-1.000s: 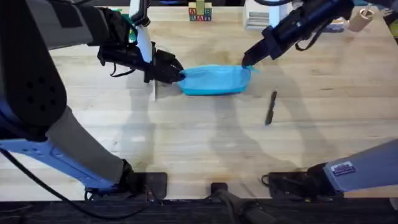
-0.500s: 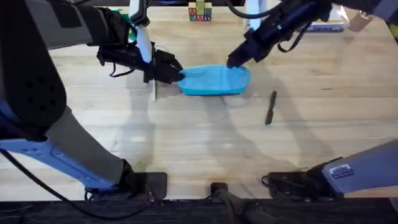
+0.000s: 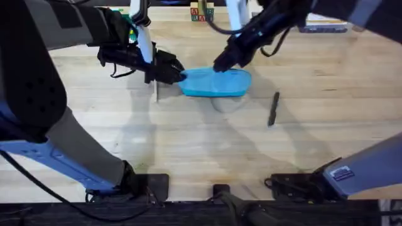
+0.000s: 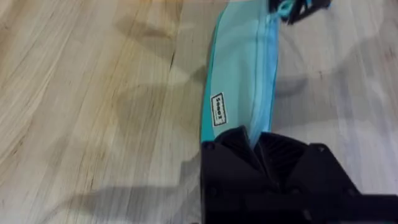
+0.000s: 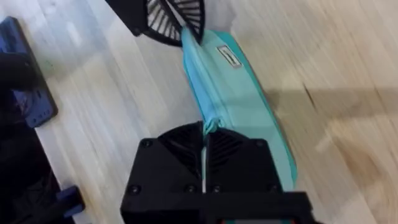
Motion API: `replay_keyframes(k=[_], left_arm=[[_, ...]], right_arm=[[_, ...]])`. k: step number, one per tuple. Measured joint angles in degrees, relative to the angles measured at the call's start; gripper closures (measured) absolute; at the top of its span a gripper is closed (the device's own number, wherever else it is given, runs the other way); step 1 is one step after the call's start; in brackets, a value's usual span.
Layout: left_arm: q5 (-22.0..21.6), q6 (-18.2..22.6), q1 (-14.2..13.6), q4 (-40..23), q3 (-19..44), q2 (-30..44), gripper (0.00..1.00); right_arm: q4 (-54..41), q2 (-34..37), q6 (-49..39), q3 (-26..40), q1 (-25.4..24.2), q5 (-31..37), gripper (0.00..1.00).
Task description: Unzip the bag, pick up the pens from the table one at a time and place them inside, then zip the bag closed.
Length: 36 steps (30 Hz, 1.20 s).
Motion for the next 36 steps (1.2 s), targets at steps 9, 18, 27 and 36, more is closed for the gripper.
replay_keyframes(k=[9, 18, 27, 36], left_arm=[[0.09, -0.02, 0.00, 0.02, 0.00, 0.00, 0.958], [0.13, -0.02, 0.00, 0.07, 0.00, 0.00, 0.958], [0.14, -0.02, 0.00, 0.04, 0.00, 0.02, 0.958], [0.13, -0.02, 0.00, 0.07, 0.00, 0.00, 0.958]], right_arm=[[6.24, 1.92, 0.00, 0.09, 4.40, -1.11, 0.971], [11.76, 4.12, 0.00, 0.11, 7.82, -1.20, 0.971], [15.20, 5.76, 0.02, 0.31, 9.91, -1.24, 0.970], [15.65, 5.76, 0.17, 0.31, 10.07, -1.09, 0.971]])
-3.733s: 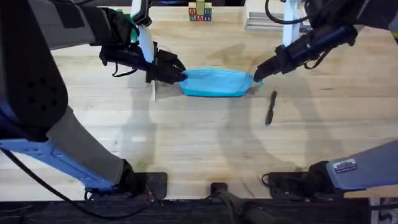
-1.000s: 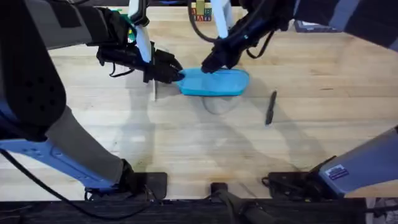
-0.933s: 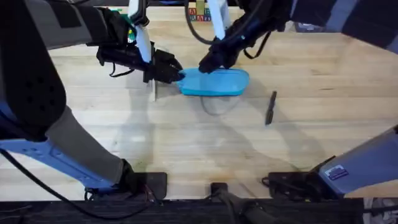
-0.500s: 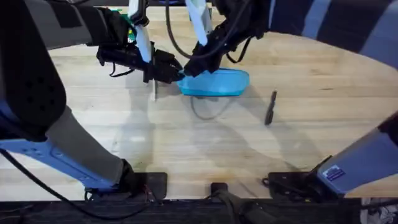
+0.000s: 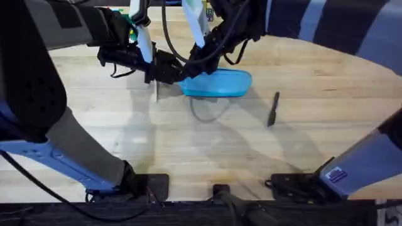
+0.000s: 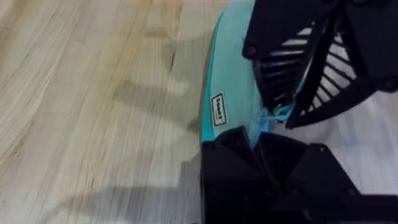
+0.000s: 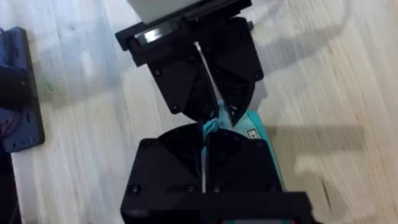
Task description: Unzip the bag, pick up the pens from the table one at a time and place them inside, then zip the bag closed.
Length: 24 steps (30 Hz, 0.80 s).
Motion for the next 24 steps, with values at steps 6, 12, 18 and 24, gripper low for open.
replay_keyframes(k=[6, 12, 18, 24], left_arm=[[0.00, 0.01, 0.00, 0.00, 0.00, 0.00, 0.958], [0.01, 0.02, 0.00, 0.00, 0.00, 0.01, 0.958], [0.02, 0.00, 0.00, 0.00, 0.00, 0.00, 0.958], [0.02, 0.02, 0.00, 0.09, 0.00, 0.00, 0.958]], right_arm=[[0.00, 0.00, 0.00, 0.00, 0.00, 0.00, 0.971], [-0.01, 0.00, 0.00, 0.00, 0.00, 0.00, 0.971], [-0.02, 0.00, 0.00, 0.00, 0.00, 0.00, 0.967], [0.47, 0.00, 0.22, 0.02, 0.51, -0.96, 0.575]])
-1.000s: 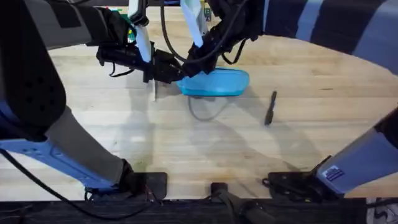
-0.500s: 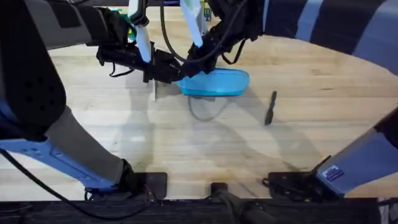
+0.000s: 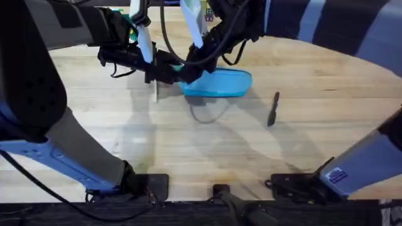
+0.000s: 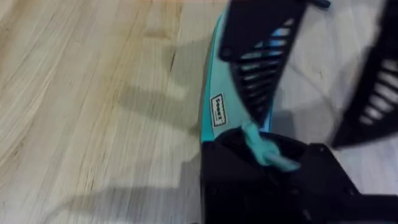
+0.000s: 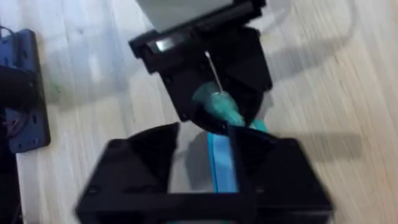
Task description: Unzip the bag, pick up the pens from the table one at a time and place them inside, then zip the bag closed.
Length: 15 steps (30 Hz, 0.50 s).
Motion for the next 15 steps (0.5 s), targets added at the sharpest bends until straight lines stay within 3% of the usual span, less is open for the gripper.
replay_keyframes(k=[3, 4, 15], left_arm=[[-0.02, -0.02, -0.11, 0.00, 0.00, 0.00, 0.958], [-0.02, 0.00, -0.11, 0.00, 0.00, 0.01, 0.958], [0.02, 0.00, -0.17, -0.04, 0.00, 0.00, 0.958]], right_arm=[[-0.28, 0.00, 0.00, 0.42, 0.60, -0.81, 0.131], [-0.56, 0.00, -0.25, 0.51, 0.73, -0.82, 0.033], [-6.55, -0.78, -0.22, 0.63, -1.14, -0.79, 0.004]])
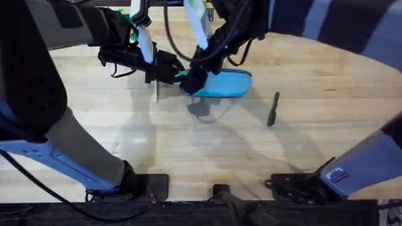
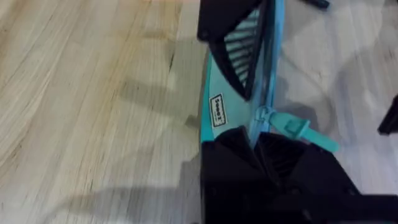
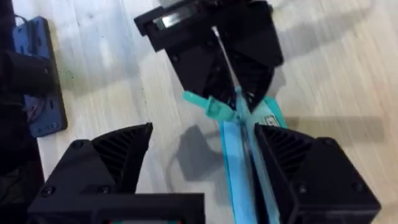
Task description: Unzip the bag, pick up the pens from the table one at a time and place them inside, then zip the bag closed.
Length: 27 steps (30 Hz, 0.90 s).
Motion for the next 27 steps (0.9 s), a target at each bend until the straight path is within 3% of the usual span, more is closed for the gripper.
replay_keyframes(k=[15, 16, 17, 20, 23, 27], left_arm=[[0.00, 0.01, 0.00, 0.00, 0.00, 0.00, 0.956], [-0.02, 0.09, 0.00, 0.03, 0.00, 0.00, 0.914], [-0.04, 0.36, 0.00, 0.02, 0.02, 0.00, 0.806], [-0.07, 0.20, 0.02, 0.00, 0.02, 0.02, 0.343], [-0.09, 0.13, 0.02, -0.04, 0.02, 0.00, 0.047], [-0.17, 0.17, 0.02, 0.00, 0.02, 0.00, 0.008]], right_arm=[[-10.32, -13.52, -0.01, 0.11, -8.22, 0.00, 0.005], [-11.47, -14.19, 0.00, 0.11, -8.96, 0.00, 0.005], [-12.47, -14.82, -0.04, 0.11, -9.67, 0.00, 0.004], [-15.22, -16.67, -0.06, 0.11, -12.02, 0.50, 0.005], [-17.59, -18.65, -0.62, 0.11, -14.50, 1.89, 0.005], [-19.69, -21.25, -2.19, 0.11, -17.54, 2.87, 0.005]])
